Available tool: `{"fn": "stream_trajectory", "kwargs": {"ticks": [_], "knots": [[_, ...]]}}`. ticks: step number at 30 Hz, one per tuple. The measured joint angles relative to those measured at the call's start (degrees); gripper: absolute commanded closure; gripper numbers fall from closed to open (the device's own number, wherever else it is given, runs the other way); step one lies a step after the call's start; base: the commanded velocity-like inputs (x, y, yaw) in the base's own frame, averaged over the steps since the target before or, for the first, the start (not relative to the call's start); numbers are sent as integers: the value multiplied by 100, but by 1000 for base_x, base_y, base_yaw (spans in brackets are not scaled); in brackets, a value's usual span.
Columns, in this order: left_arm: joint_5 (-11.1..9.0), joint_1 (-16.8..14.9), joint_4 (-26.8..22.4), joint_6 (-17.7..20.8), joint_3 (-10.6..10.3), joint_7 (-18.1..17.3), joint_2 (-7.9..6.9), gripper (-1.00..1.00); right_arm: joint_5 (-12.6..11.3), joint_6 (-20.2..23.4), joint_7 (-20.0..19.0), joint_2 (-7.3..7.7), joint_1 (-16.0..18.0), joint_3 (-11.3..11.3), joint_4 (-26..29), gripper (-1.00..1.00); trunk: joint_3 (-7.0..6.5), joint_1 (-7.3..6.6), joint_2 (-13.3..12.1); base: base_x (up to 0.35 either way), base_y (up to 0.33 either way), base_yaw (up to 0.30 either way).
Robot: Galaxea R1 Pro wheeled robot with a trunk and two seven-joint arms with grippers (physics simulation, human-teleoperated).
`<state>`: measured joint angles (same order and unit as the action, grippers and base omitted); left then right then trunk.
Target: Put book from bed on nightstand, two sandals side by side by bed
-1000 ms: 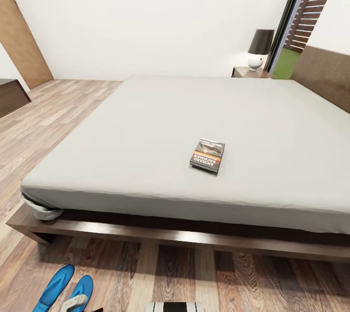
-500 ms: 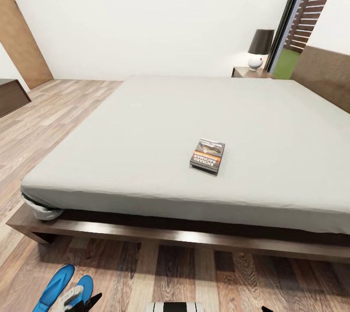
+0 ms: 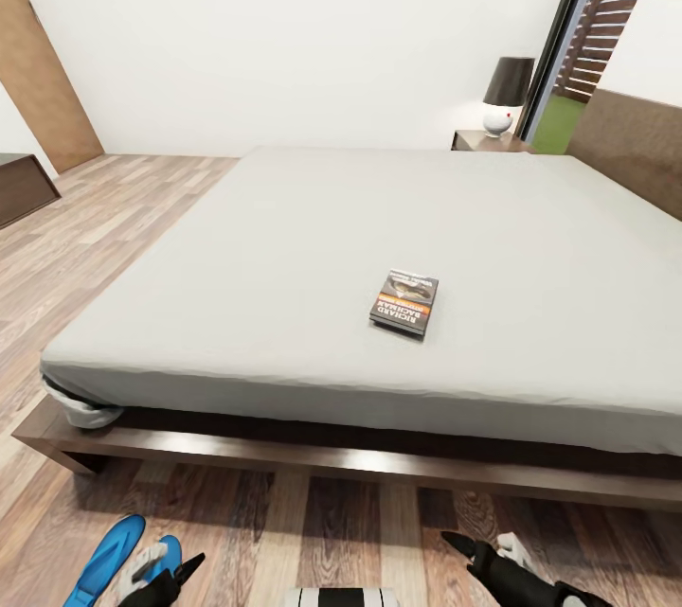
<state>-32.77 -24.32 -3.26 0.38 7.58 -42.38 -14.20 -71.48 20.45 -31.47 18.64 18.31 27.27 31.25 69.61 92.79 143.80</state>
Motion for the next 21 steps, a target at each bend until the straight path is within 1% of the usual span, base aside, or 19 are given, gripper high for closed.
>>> {"fn": "stream_trajectory", "kwargs": {"ticks": [6, 9, 11, 14, 18, 21], "knots": [[8, 0, -36, 104, 553, -42, -39, -100, 7, 396, -5, -36, 1, 41, 833, -100, 0, 0, 0, 0, 0, 0], [13, 0, -50, 178, 766, -56, -58, -100, 8, 572, -6, -69, 1, 98, 1193, -100, 0, 0, 0, 0, 0, 0], [15, 0, -81, 227, 853, -60, -67, -100, 5, 698, -7, -106, 1, 132, 1424, -100, 0, 0, 0, 0, 0, 0], [21, 0, -182, 313, 930, -56, -66, -100, 0, 869, 0, -190, 2, 163, 1815, -100, 0, 0, 0, 0, 0, 0], [66, -1, -380, 484, 1013, -56, -50, -100, 2, 1021, 68, -376, 2, 183, 2326, -100, 0, 0, 0, 0, 0, 0], [89, -1, -534, 668, 1048, -59, -44, -100, -3, 1113, 230, -537, 7, 191, 2630, -100, 0, 0, 0, 0, 0, 0]]}}
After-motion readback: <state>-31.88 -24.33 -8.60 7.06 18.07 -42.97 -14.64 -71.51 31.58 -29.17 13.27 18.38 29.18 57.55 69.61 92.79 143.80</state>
